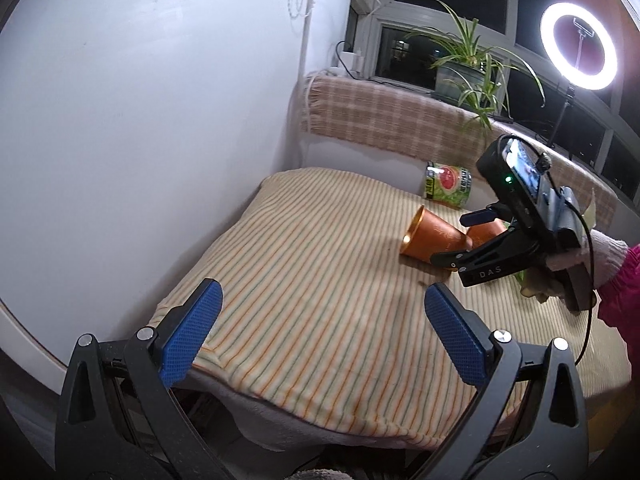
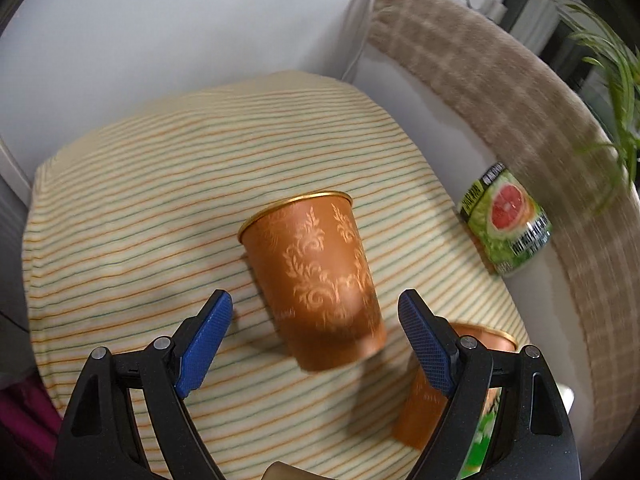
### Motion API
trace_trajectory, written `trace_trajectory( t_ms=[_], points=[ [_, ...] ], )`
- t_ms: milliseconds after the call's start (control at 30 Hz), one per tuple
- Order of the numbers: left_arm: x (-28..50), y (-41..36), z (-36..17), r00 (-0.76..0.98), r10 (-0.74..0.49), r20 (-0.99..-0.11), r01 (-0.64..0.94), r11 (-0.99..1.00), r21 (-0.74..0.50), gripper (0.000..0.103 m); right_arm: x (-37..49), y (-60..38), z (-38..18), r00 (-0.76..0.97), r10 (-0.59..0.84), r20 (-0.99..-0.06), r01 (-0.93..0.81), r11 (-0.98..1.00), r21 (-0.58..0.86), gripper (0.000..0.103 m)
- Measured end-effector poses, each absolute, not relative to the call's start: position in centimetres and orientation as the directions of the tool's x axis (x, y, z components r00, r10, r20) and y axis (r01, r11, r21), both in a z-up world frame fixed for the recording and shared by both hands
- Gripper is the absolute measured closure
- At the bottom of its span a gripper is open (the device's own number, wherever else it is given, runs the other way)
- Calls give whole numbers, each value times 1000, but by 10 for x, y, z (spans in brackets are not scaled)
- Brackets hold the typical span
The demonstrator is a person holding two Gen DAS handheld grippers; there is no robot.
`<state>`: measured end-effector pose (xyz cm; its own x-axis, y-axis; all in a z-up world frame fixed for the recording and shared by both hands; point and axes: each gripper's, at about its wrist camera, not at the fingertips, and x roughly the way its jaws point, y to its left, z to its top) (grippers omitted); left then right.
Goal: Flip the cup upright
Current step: 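Reach the right tool to the tipped orange paper cup and close around it, then lift the orange cup with the right tool and carry it toward the left tool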
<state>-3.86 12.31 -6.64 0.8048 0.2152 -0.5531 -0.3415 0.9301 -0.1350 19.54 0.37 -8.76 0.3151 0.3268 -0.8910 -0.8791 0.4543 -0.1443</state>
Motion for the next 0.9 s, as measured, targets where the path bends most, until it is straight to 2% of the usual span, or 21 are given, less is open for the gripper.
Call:
trace_trajectory(
  t_ms=[300, 400, 433, 567, 900],
  points=[
    [-42, 132, -68, 797, 234, -556, -367, 920, -139, 0, 201, 19, -106, 312, 261, -913, -891, 415, -185, 21],
    [-42, 133, -69, 796, 234, -558, -370, 918, -142, 0, 200, 20, -109, 309, 257, -916, -893, 410, -186, 30],
    [-43, 134, -69, 796, 234, -558, -370, 918, -144, 0, 200, 20, -110, 310, 253, -916, -892, 411, -188, 37],
    [-43, 134, -69, 796, 234, -558, -370, 918, -143, 0, 199, 18, -109, 295, 265, -918, -891, 422, -165, 42],
    [-44, 130, -68, 801, 226, -555, -357, 923, -140, 0, 185, 1, -95, 267, 364, -893, -863, 502, -53, 43]
  ],
)
